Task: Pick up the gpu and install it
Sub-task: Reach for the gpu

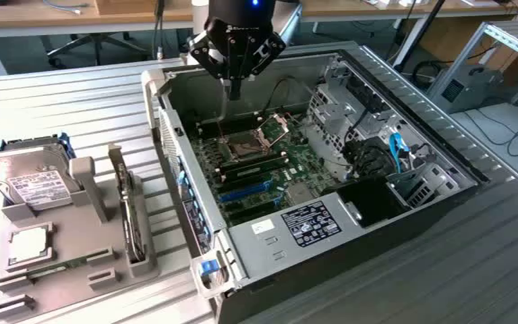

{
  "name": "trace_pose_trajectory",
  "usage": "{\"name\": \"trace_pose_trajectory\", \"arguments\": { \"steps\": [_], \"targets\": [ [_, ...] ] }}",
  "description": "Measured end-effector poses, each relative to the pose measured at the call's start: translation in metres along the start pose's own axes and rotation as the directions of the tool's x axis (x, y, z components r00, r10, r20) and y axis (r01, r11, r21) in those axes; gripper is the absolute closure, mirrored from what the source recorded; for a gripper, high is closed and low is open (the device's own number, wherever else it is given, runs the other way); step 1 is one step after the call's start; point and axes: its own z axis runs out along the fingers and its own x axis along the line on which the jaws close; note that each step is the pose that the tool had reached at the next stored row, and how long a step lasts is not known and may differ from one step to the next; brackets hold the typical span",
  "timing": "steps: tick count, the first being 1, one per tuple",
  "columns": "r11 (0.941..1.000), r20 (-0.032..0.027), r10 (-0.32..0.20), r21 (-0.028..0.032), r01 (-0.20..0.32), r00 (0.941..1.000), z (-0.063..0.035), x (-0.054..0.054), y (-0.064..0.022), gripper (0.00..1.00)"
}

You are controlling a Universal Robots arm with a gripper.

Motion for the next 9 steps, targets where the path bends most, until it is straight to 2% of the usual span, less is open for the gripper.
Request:
{"name": "trace_pose_trajectory", "arguments": {
  "steps": [9],
  "targets": [
    [1.0, 0.0, 0.0, 0.0001, 0.0, 1.0, -0.0001, 0.0016, -0.0001, 0.89]
  ]
}}
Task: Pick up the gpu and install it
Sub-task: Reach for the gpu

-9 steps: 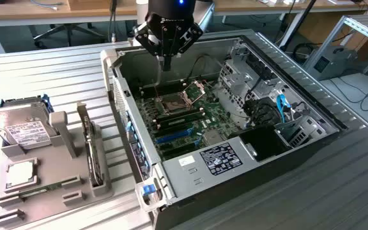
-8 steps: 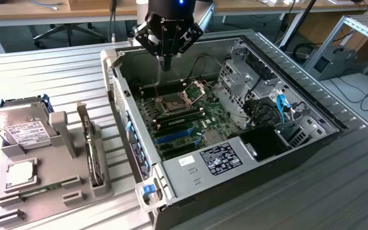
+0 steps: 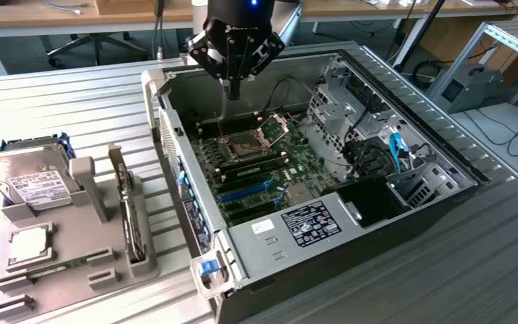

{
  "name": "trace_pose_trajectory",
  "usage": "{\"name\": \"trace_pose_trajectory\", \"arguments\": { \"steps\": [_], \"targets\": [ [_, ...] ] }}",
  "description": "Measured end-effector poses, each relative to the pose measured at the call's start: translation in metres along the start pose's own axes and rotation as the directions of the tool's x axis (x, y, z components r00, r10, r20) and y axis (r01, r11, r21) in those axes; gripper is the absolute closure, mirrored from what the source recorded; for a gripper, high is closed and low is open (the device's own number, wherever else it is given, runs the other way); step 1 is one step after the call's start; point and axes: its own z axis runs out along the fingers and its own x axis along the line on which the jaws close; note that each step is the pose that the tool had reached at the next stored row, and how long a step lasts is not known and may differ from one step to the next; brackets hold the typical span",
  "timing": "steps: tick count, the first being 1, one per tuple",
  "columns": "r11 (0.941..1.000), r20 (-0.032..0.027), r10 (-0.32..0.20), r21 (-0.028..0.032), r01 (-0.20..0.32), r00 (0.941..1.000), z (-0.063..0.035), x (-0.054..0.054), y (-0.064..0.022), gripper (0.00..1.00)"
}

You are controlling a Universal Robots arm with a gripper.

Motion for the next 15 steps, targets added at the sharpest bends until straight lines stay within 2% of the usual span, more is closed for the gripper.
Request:
{"name": "trace_pose_trajectory", "arguments": {
  "steps": [15],
  "targets": [
    [1.0, 0.0001, 0.0, 0.0, 0.0, 1.0, -0.0003, 0.011, -0.0008, 0.89]
  ]
}}
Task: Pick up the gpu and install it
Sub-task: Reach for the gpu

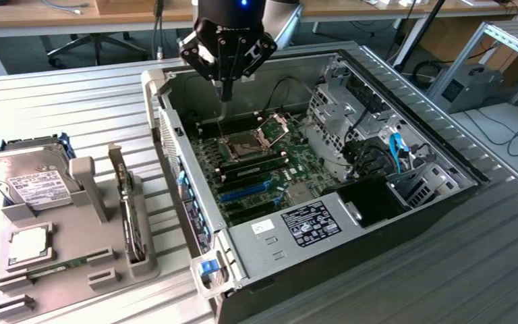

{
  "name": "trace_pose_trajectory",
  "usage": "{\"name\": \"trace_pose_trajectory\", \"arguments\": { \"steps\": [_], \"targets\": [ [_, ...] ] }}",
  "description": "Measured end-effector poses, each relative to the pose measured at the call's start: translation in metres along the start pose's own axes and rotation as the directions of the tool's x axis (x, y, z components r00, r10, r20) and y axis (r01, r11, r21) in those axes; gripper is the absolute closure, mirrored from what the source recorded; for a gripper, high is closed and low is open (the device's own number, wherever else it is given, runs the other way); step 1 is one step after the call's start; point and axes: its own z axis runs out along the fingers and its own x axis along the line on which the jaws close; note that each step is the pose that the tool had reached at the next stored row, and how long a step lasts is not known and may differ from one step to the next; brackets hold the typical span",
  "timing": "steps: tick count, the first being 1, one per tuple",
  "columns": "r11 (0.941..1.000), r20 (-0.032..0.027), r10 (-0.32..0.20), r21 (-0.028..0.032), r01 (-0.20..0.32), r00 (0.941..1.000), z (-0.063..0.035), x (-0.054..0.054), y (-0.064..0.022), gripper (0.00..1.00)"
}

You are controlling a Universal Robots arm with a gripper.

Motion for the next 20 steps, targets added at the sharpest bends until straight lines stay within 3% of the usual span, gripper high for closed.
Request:
{"name": "trace_pose_trajectory", "arguments": {
  "steps": [20],
  "targets": [
    [1.0, 0.0, 0.0, 0.0, 0.0, 1.0, -0.0002, 0.0087, -0.0007, 0.89]
  ]
}}
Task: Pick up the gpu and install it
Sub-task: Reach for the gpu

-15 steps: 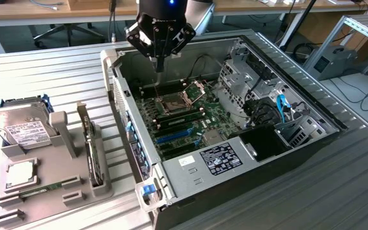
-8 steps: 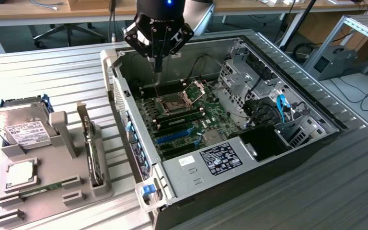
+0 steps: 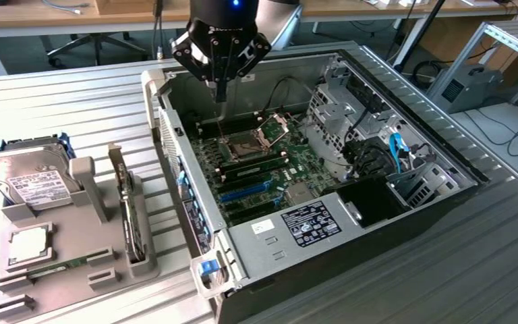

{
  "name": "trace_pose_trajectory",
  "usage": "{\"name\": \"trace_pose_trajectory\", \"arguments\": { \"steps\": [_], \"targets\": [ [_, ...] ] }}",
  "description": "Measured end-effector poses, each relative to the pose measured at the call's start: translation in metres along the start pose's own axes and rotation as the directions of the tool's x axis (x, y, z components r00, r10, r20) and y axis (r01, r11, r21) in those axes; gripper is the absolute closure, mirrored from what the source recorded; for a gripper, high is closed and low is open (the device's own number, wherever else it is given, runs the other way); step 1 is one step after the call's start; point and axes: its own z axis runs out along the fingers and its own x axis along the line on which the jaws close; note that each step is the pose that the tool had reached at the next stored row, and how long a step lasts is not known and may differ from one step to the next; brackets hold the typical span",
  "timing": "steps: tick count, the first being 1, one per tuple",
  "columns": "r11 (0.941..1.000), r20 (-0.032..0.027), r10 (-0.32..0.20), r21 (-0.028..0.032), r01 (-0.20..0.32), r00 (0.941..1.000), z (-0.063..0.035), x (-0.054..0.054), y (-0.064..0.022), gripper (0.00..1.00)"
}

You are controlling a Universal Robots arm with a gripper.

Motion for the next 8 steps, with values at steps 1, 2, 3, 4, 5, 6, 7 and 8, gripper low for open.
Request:
{"name": "trace_pose_trajectory", "arguments": {
  "steps": [1, 2, 3, 4, 5, 6, 7, 8],
  "targets": [
    [1.0, 0.0, 0.0, 0.0, 0.0, 1.0, 0.0, 0.0005, 0.0, 0.89],
    [1.0, 0.0, 0.0, 0.0, 0.0, 1.0, 0.0, 0.0009, -0.0001, 0.89],
    [1.0, -0.0001, 0.0, 0.0, 0.0, 1.0, -0.0001, 0.0014, -0.0001, 0.89],
    [1.0, 0.0, 0.0, -0.0001, 0.0, 1.0, 0.0, 0.0017, -0.0001, 0.89],
    [1.0, 0.0, 0.0, 0.0, 0.0, 1.0, -0.0001, 0.002, -0.0002, 0.89],
    [1.0, 0.0, 0.0, 0.0, 0.0, 1.0, 0.0, 0.0024, -0.0002, 0.89],
    [1.0, 0.0, 0.0, 0.0, 0.0, 1.0, -0.0001, 0.0028, -0.0002, 0.89],
    [1.0, 0.0, 0.0, 0.0, 0.0, 1.0, -0.0001, 0.0031, -0.0002, 0.89]
  ]
}}
